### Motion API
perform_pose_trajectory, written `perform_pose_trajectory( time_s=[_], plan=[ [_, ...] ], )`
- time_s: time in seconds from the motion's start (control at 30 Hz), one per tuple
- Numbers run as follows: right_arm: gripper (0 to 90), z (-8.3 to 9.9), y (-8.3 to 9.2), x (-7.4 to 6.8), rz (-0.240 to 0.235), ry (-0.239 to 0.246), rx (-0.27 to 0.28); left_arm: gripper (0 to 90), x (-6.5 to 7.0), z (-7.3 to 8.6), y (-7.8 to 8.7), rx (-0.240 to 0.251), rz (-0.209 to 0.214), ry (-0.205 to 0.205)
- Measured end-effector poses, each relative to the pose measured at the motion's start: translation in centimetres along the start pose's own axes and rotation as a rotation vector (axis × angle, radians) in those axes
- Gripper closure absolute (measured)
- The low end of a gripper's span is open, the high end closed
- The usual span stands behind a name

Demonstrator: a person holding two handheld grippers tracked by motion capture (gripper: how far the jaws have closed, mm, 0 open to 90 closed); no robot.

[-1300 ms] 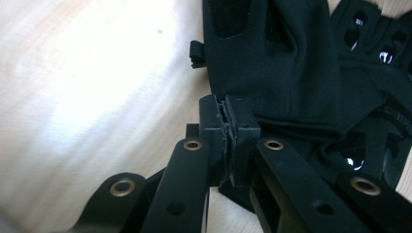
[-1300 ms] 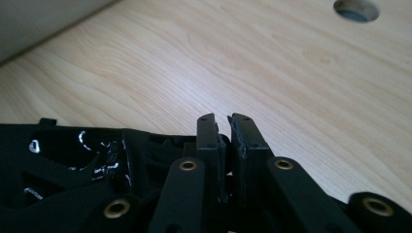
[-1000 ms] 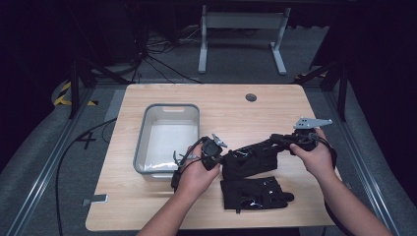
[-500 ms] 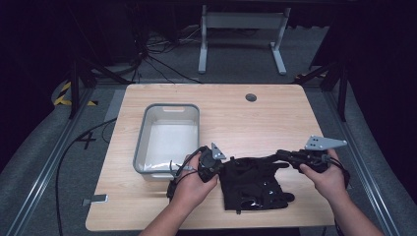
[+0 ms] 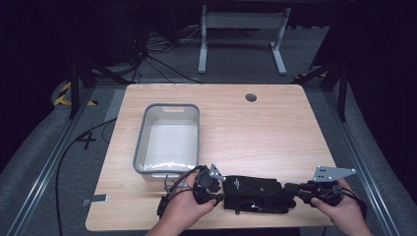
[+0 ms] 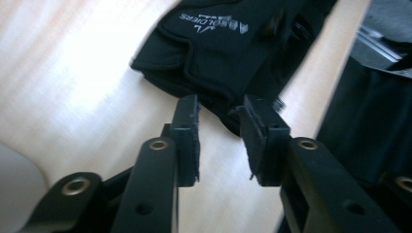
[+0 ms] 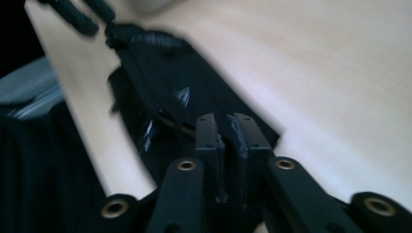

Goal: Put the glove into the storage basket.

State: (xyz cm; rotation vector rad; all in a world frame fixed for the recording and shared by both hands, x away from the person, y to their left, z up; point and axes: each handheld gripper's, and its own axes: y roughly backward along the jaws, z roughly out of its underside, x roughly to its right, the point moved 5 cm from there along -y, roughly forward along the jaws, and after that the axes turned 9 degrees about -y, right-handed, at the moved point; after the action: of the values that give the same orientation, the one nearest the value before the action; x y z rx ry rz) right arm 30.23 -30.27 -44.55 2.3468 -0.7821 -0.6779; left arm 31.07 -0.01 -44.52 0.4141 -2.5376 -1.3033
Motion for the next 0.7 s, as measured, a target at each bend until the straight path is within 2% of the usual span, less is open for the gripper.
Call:
perform_pose_trajectory(
  time_s=[0.03,0.07,0.17,0.27,0.37,0.43,0.5,0.53,0.57,0.7],
  plan=[
    [78.6,0.2,-0.1,0.0,-0.003,-0.001,-0.004,66.7,0.1,0.1,0.1,0.003,0.006,0.005],
    [73.9,0.4,-0.1,-0.2,-0.017,-0.018,-0.033,65.3,0.1,0.1,0.3,0.002,0.006,0.009],
    [72.6,0.0,0.2,-0.4,-0.027,-0.02,-0.006,64.2,-0.2,-0.3,0.8,0.03,0.0,0.019],
    [70.8,-1.1,0.4,-0.2,-0.004,-0.005,0.024,62.4,-0.9,-1.2,0.9,0.06,-0.017,0.023],
    [68.9,-1.5,0.0,0.1,0.013,-0.002,0.02,58.3,-1.5,-2.2,0.0,0.069,-0.03,0.026],
    [67.4,-1.6,-0.7,0.5,0.021,0.002,0.011,56.6,-2.0,-2.8,-0.9,0.057,-0.035,0.026],
    [66.2,-1.4,-1.5,0.8,0.032,0.003,-0.022,54.4,-2.3,-3.0,-2.0,0.035,-0.032,0.032],
    [64.7,-1.2,-1.9,1.1,0.039,0.002,-0.04,53.8,-2.4,-3.0,-2.5,0.025,-0.031,0.039],
    [62.2,-0.7,-2.6,1.6,0.059,0.007,-0.083,50.5,-2.5,-2.9,-2.8,0.015,-0.033,0.04],
    [56.0,-0.1,-3.3,2.1,0.089,0.005,-0.125,46.6,-2.2,-2.2,-3.9,-0.025,-0.022,0.042]
  ],
)
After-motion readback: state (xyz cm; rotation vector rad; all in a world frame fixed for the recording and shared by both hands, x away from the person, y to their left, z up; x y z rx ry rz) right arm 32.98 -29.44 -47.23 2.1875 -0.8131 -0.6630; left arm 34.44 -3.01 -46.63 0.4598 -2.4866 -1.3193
